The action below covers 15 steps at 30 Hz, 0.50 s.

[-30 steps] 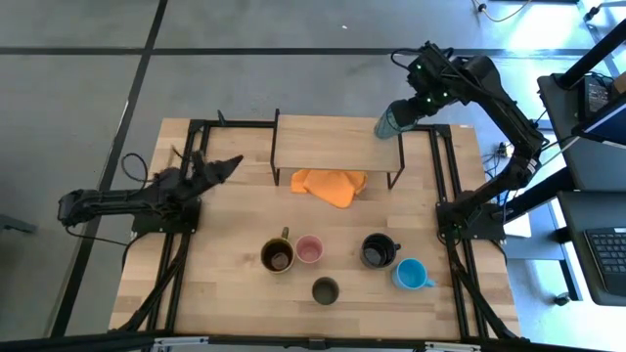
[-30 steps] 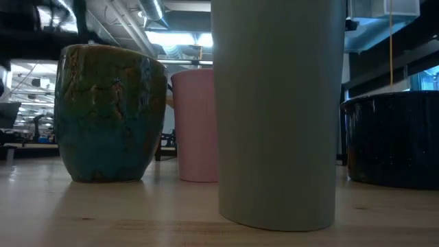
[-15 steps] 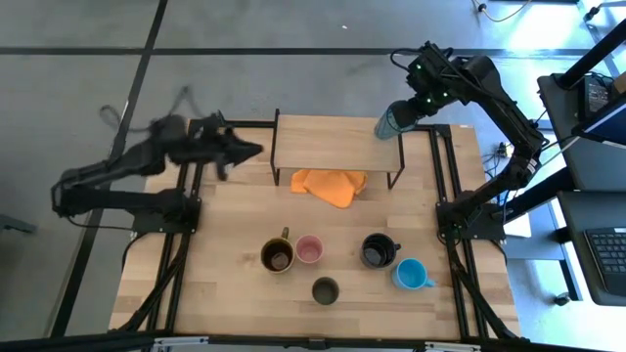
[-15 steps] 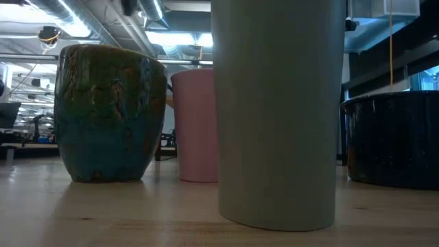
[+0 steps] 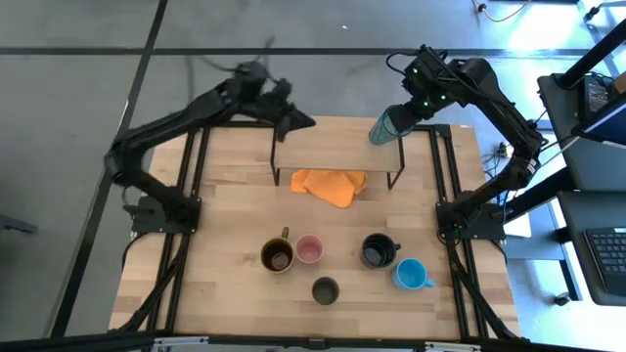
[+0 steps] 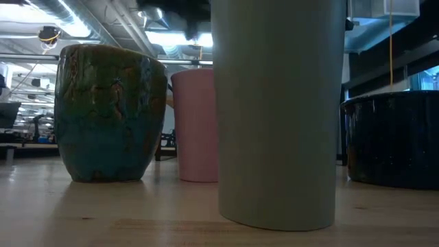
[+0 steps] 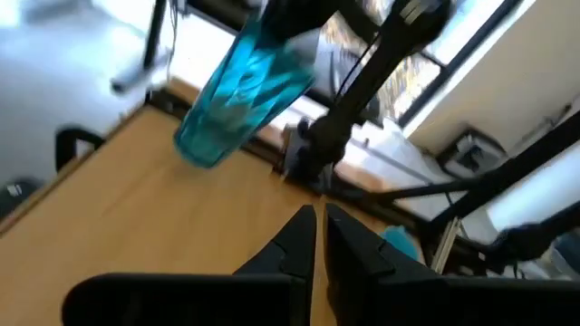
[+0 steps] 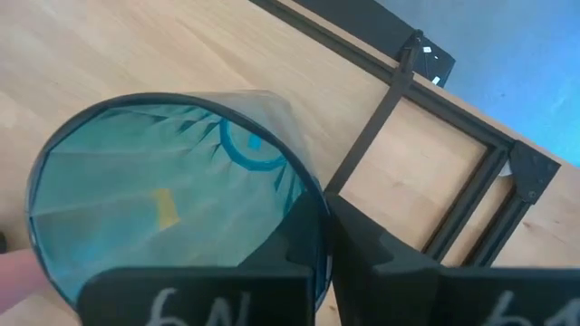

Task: Stack small to large cups/mugs on shelf
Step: Put the blue cup on the shelf

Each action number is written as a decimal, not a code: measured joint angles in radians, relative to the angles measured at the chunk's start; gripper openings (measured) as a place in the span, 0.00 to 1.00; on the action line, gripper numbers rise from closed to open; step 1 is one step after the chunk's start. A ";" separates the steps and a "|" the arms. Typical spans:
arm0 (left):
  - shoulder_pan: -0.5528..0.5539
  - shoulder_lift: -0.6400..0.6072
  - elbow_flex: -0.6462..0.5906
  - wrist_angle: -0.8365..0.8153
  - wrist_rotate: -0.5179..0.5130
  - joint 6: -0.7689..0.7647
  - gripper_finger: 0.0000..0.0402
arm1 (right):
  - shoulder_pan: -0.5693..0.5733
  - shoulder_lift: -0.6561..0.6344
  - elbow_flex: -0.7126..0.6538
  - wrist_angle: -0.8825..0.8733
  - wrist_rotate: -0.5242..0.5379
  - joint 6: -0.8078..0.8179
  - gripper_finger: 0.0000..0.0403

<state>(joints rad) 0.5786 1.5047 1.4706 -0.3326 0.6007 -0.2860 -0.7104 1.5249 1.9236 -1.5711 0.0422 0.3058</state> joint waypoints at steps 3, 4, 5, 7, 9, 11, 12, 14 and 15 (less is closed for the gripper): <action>-0.006 0.130 0.062 0.005 0.045 0.028 0.05 | 0.001 0.000 0.000 0.000 0.000 0.000 0.04; -0.013 0.172 0.086 0.013 0.059 0.034 0.05 | 0.001 0.000 0.000 0.000 0.000 0.000 0.04; -0.021 0.211 0.112 0.015 0.072 0.039 0.05 | 0.001 0.000 0.000 0.000 0.000 0.000 0.04; -0.038 0.292 0.177 0.021 0.079 0.055 0.05 | 0.001 0.000 0.000 0.000 0.000 0.004 0.04; -0.050 0.358 0.248 0.019 0.087 0.077 0.05 | 0.001 0.000 0.000 0.000 0.000 0.004 0.04; -0.056 0.419 0.322 0.022 0.091 0.096 0.05 | 0.001 0.000 0.000 0.000 0.000 0.005 0.04; -0.057 0.445 0.353 0.022 0.091 0.106 0.05 | 0.001 0.000 0.000 0.000 0.000 0.005 0.04; -0.057 0.489 0.401 0.002 0.090 0.126 0.05 | 0.001 0.000 0.000 0.000 -0.001 0.007 0.04; -0.057 0.507 0.418 0.003 0.090 0.137 0.05 | 0.001 0.000 0.000 0.000 -0.006 0.008 0.04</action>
<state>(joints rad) 0.5213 2.0119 1.8888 -0.3292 0.6910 -0.1494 -0.7097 1.5249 1.9236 -1.5711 0.0362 0.3138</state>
